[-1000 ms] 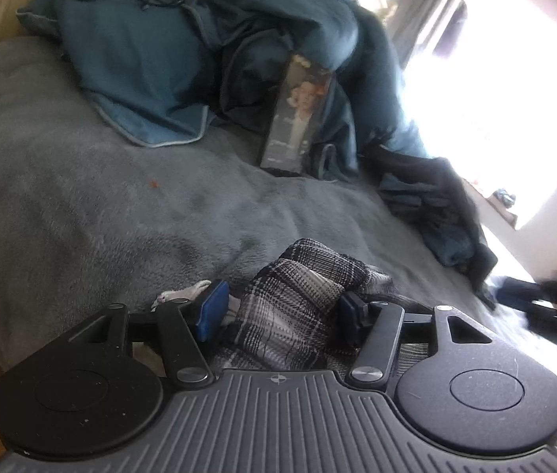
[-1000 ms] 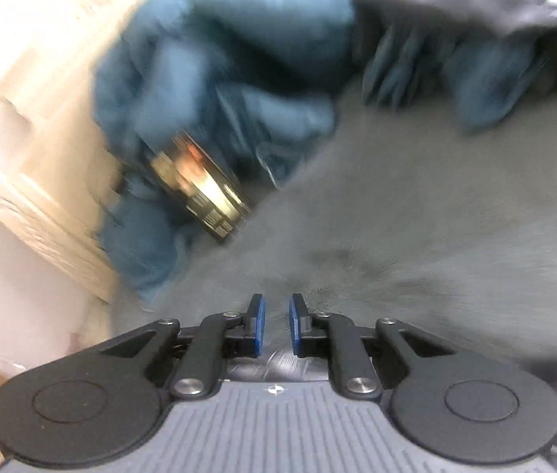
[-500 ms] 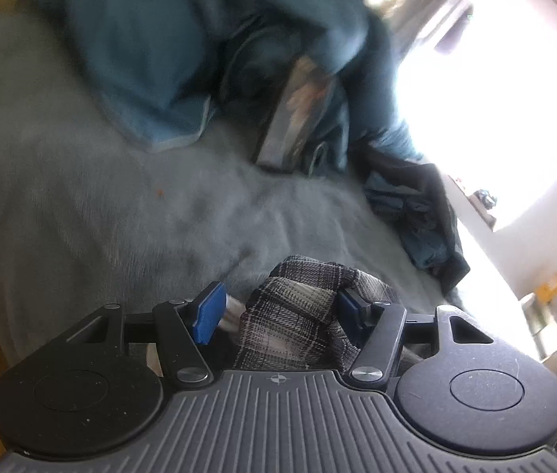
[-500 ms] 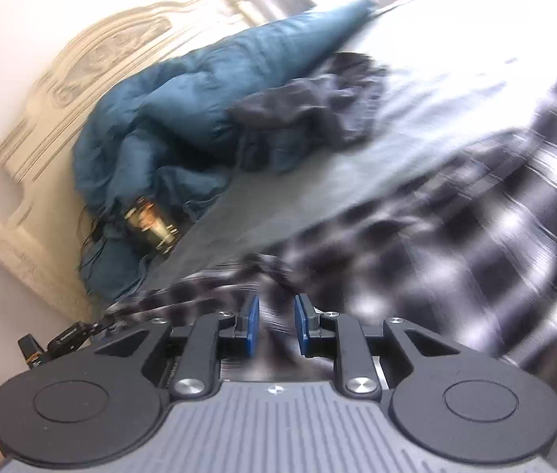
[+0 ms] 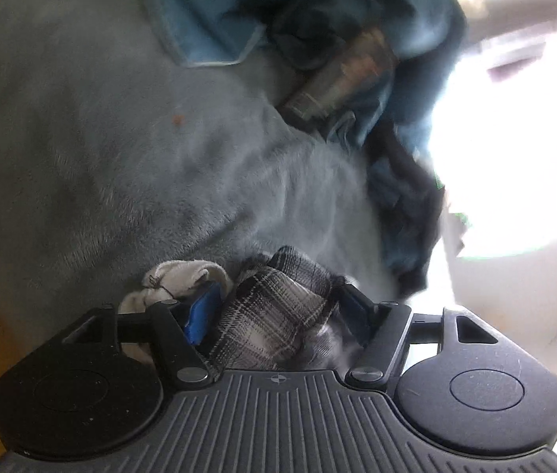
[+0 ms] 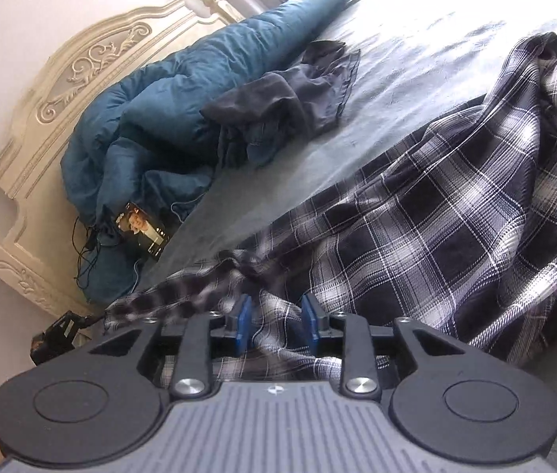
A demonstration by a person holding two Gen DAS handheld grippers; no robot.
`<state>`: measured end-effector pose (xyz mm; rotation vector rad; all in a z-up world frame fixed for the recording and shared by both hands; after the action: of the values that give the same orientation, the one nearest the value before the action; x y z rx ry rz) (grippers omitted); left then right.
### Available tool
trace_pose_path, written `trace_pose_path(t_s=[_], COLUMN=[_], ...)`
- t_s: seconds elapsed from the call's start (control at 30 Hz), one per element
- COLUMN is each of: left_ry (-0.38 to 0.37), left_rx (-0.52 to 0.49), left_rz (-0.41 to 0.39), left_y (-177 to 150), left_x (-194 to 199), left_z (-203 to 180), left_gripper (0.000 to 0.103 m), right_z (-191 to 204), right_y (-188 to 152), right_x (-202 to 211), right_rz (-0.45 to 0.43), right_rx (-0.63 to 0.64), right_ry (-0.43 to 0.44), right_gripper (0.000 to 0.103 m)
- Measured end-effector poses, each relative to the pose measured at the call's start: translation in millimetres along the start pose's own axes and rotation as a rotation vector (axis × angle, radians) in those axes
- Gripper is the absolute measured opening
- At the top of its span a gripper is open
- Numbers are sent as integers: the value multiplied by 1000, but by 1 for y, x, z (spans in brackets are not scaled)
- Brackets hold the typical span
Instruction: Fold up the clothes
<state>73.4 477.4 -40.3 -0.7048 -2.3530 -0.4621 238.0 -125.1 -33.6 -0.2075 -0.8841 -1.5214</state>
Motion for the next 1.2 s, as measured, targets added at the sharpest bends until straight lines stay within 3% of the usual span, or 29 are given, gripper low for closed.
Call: trace_pose_path(t_s=[0.1,0.27,0.4,0.53,0.6,0.77,0.87,0.97,1.07,1.2], left_ry=[213,293,231,197,177,192,227,263,315,357], left_rx=[-183,-367,-401,-540,-618,-758,-791,-803,-807,-807], left_rz=[-74,-246,-357,-344,-297,-217,-210,-213,-216,-230], left_y=[-11,-37,-50,-78,-96,-128,-136,-144,-146,-141], left_x=[5,20,30,8,-19,-84,-112,-130,-143,-151], left_z=[-29,-63,-82,-116,-133,-158,-161,-158,-156,-152], left_gripper=[67,67,67,67,67,67,67,67,67,67], right_z=[-1,-4,-4,5,13,44,60,66,68,64], right_y=[-3,-8,-14,-14,-9,11,22,33,40,48], right_x=[2,6,12,19,19,-2,-26,-58,-89,-123], right_rz=[0,-3,-29,-76,-89,-65,-20,55,134,182], right_rx=[14,20,24,98,170,487,734,928,1074,1165], right_ry=[9,7,-9,-84,-146,-351,-457,-502,-502,-550], right_gripper=[33,33,33,33,33,33,35,36,38,38])
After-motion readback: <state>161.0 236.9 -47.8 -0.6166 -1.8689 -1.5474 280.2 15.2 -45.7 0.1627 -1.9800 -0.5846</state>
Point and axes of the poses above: each gripper's, at about its wrist camera, not at the fingertips, and x roughly against the way its jaws point, z to its left, y to its top, the point moved 1 cm from there along -x, roughly the way its jaws point, and after that the axes turned 14 degrees about z, right-handed, at the moved point
